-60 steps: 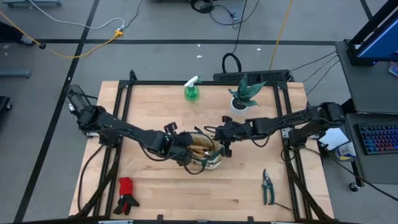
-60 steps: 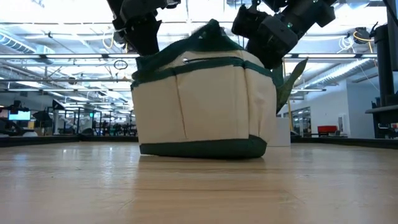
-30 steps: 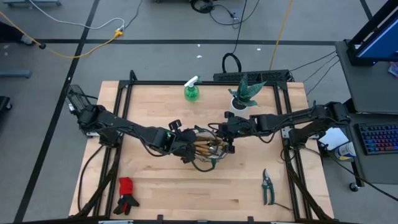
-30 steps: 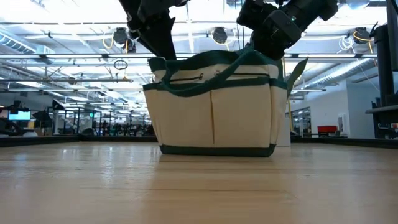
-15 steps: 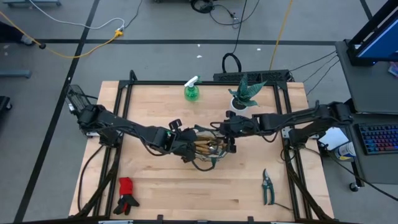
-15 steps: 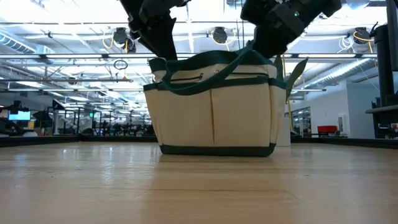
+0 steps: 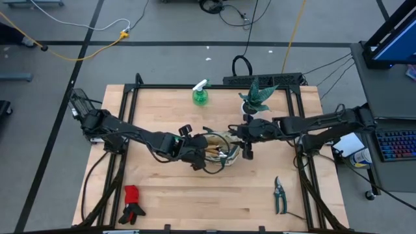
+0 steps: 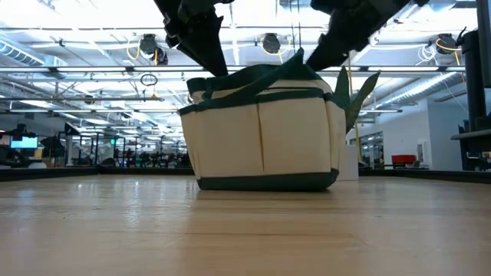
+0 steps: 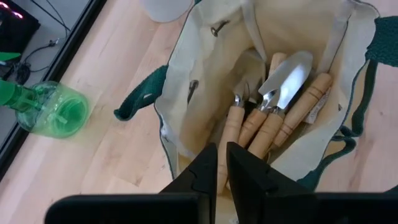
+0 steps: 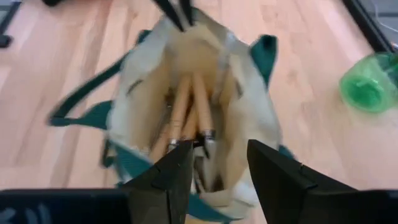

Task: Pick & Place Garden tools in Gardening bag
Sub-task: Put the green shear scissor into the gardening bag

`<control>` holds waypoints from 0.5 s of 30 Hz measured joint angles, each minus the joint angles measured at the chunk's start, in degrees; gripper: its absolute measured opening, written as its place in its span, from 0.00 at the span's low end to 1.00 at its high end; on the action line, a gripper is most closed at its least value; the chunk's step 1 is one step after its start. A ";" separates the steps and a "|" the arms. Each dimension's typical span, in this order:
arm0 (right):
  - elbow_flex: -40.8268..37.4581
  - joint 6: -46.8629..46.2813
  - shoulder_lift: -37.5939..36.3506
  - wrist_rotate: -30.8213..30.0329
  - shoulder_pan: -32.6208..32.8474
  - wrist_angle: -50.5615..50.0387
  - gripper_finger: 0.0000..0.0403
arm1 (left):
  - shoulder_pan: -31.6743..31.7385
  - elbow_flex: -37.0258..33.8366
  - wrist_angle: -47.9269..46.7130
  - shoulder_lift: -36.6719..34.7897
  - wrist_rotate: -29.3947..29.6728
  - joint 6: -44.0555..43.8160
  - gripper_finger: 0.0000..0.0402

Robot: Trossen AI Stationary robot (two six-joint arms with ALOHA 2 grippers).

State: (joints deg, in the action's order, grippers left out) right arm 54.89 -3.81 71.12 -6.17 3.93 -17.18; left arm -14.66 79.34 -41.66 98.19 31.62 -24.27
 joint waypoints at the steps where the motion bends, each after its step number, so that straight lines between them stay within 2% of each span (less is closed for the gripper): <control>1: -0.02 -0.02 -0.34 0.00 0.53 -0.46 0.37 | 0.00 0.01 0.01 0.00 0.02 0.06 0.10; 5: -0.04 -1.37 -1.50 -0.39 3.53 -2.36 0.38 | 0.00 0.01 0.02 0.00 0.02 1.05 0.10; 11: -0.02 -6.88 -3.14 -7.03 8.95 -3.57 0.39 | 0.01 0.01 -0.02 0.00 0.00 3.90 0.10; 15: -0.02 -11.46 -3.25 -7.50 11.40 -6.02 0.39 | 0.43 0.01 -0.02 0.00 0.00 5.74 0.10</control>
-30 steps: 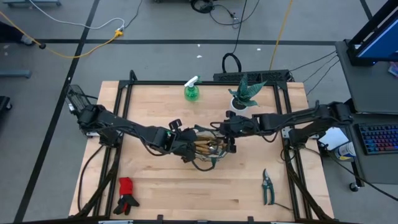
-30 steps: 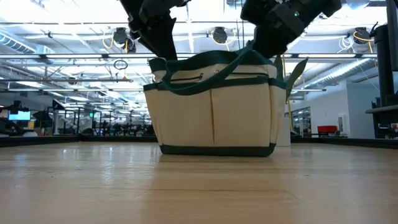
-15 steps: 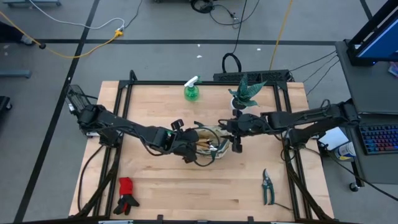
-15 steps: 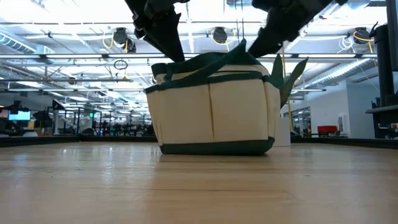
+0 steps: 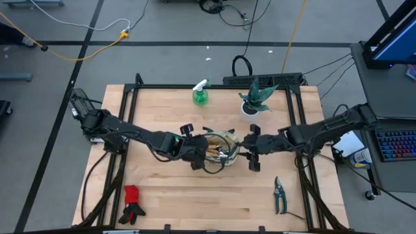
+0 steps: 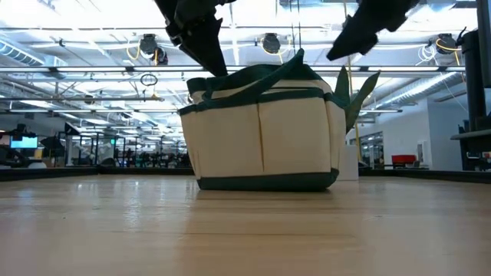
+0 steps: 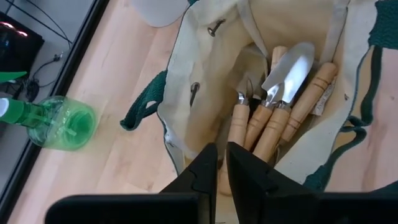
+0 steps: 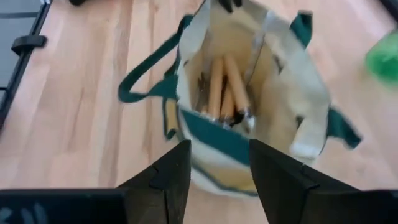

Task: Pick & Place Garden tools in Gardening bag
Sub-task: Put the green shear scissor into the gardening bag

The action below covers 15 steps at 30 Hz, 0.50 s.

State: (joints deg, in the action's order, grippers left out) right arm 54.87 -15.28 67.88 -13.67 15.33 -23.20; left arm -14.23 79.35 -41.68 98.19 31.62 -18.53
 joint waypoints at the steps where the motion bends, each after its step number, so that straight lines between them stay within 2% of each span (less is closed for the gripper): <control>1: 0.00 -1.40 0.00 0.00 0.56 -0.49 0.39 | 0.12 0.00 0.01 0.00 0.00 0.08 0.10; 15: 0.00 -7.84 0.04 0.00 5.21 -2.06 0.38 | 0.49 0.00 0.05 0.00 -0.05 4.71 0.11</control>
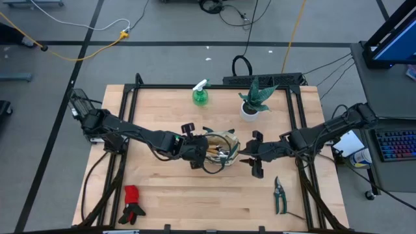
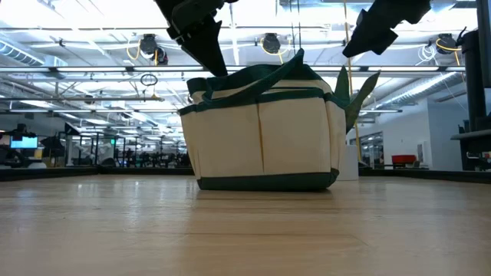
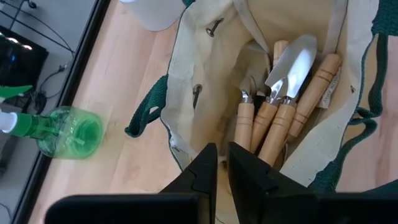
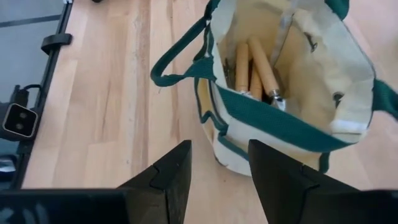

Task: Pick & Place Garden tools in Gardening bag
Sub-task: Put the green shear scissor into the gardening bag

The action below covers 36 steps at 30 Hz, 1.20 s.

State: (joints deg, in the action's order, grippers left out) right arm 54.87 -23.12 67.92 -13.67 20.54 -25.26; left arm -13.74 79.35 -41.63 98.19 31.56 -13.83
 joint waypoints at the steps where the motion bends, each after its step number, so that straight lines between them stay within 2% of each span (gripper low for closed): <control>1: 0.00 -0.79 0.00 0.00 0.23 -0.09 0.38 | 0.00 0.00 0.00 0.01 -0.01 0.41 0.11; 5: 0.00 -3.49 0.00 0.00 1.23 -1.74 0.37 | 0.21 0.00 0.00 0.00 -0.03 0.89 0.14; 12: 0.00 -11.46 0.00 0.01 3.84 -5.95 0.37 | 0.31 0.00 0.85 0.00 -0.01 2.82 0.31; 16: 0.00 -16.22 0.00 0.04 5.85 -8.71 0.37 | 0.26 0.00 2.72 0.01 0.00 1.89 0.37; 22: 0.00 -26.23 0.00 0.26 9.24 -11.83 0.37 | 0.26 0.00 4.34 0.01 0.01 0.54 0.39; 36: 0.00 -52.33 0.00 3.51 18.62 -11.88 0.36 | 0.26 0.00 5.49 0.02 0.02 0.61 0.39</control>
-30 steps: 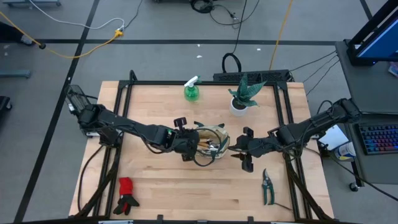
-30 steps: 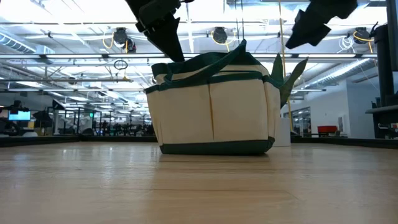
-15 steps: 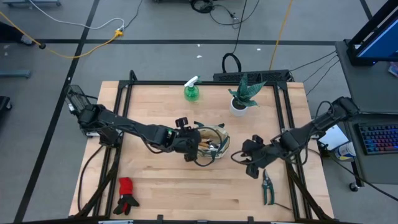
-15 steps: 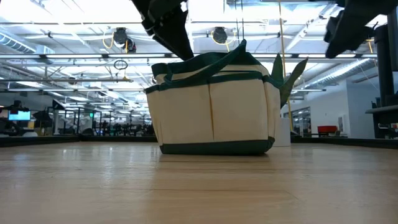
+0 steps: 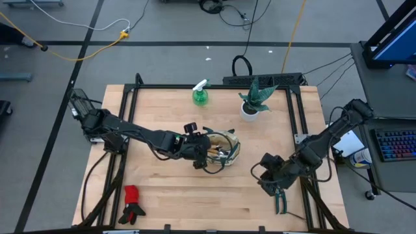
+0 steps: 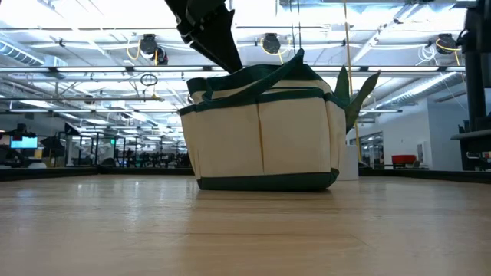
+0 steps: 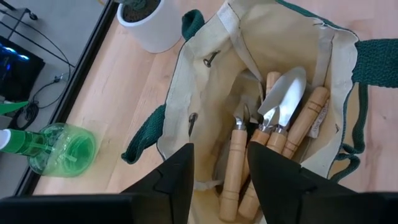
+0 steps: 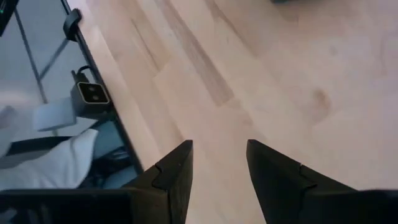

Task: Pick & Place Garden tools in Gardening bag
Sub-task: Put the green shear scissor into the gardening bag

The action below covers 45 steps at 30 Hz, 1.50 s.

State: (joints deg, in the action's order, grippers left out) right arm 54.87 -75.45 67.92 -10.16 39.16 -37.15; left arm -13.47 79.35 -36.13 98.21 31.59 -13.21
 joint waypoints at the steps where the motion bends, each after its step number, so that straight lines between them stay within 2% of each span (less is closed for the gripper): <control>1: 0.00 -1.74 0.00 0.30 0.53 0.00 0.36 | 0.00 0.00 0.00 0.00 0.01 0.00 0.39; 9: 0.00 -12.89 0.00 1.47 4.37 -0.08 0.36 | 0.07 0.00 1.06 0.00 0.03 0.26 0.39; 17: 0.00 -26.14 0.00 1.75 8.48 -4.17 0.36 | 0.07 0.00 5.74 0.00 -0.01 6.80 0.39; 25: -0.02 -40.43 2.32 7.24 12.52 -10.59 0.36 | 0.07 0.00 7.77 0.00 -0.04 10.42 0.39; 33: -0.02 -45.41 7.29 19.26 13.09 -10.93 0.36 | 0.61 0.00 7.77 0.00 -0.04 10.51 0.39; 45: -0.02 -45.40 10.13 20.40 13.07 -11.18 0.36 | 0.87 0.00 7.79 0.02 -0.08 9.94 0.39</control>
State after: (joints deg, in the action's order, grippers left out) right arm 54.85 -120.84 78.05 10.24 52.23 -48.32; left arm -12.60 79.35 -28.34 98.24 31.51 -3.27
